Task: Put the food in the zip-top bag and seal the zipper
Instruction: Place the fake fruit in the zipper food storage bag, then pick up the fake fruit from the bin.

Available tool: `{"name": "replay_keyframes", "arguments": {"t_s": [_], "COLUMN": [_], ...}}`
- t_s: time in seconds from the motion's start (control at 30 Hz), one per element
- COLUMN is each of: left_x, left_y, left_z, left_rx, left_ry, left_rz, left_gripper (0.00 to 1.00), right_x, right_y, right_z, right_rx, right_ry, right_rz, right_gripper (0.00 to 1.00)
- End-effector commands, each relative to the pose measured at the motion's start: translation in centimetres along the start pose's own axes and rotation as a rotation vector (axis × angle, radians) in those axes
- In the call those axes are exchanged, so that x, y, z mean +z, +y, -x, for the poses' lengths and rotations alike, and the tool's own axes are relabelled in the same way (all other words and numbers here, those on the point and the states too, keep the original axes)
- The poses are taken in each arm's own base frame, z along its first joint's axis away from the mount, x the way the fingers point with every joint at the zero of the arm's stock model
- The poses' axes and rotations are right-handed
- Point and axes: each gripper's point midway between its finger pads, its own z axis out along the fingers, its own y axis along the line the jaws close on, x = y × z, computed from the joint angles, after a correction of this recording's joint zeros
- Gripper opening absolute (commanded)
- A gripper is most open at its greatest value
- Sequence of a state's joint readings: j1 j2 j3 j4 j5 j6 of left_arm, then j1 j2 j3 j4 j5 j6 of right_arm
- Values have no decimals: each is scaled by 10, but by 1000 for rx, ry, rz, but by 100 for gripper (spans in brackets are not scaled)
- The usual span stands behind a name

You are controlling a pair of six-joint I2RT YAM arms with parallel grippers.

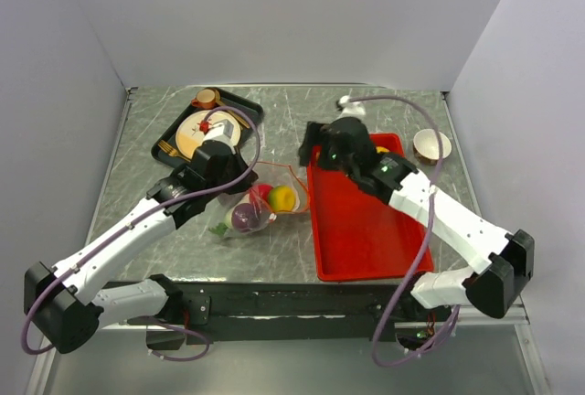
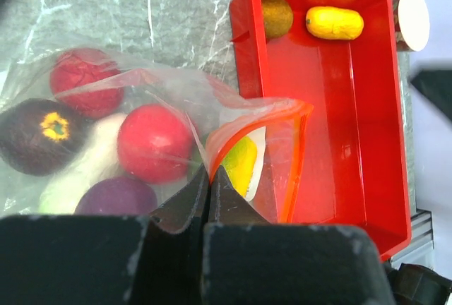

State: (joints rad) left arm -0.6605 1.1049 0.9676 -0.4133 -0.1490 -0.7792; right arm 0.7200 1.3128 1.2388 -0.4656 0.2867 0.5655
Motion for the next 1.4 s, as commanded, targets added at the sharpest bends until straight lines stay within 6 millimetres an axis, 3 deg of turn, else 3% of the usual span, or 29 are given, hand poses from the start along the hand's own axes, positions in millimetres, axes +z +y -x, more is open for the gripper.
{"name": "replay_keyframes", "arguments": {"t_s": [0.0,0.03,0.17,0.4,0.53,0.93,1.37], "left_x": [-7,-7,-8,-13,-12,-13,-10], "left_y": [-5,-5,-4,0,2,4,6], "left_z": [14,14,12,13,11,8,6], "left_rx": [-17,-17,-18,-18,-19,-12,-6], "left_ry": [-61,-58,-51,-60,-60,-54,-41], "left_rz": [-17,-16,-16,-5,-3,-2,13], "left_gripper": [1,1,1,1,1,1,1], "right_x": [28,40,71,124,153,178,198], "right_y": [-74,-85,-112,-123,-127,-132,-136], "right_z": [0,-8,-11,-13,-25,-49,-56], "right_rx": [88,91,147,175,204,214,207], "right_ry": [59,101,161,218,267,295,313], "right_rz": [-259,-298,-321,-329,-359,-355,-354], "right_gripper": [100,100,100,100,100,100,97]}}
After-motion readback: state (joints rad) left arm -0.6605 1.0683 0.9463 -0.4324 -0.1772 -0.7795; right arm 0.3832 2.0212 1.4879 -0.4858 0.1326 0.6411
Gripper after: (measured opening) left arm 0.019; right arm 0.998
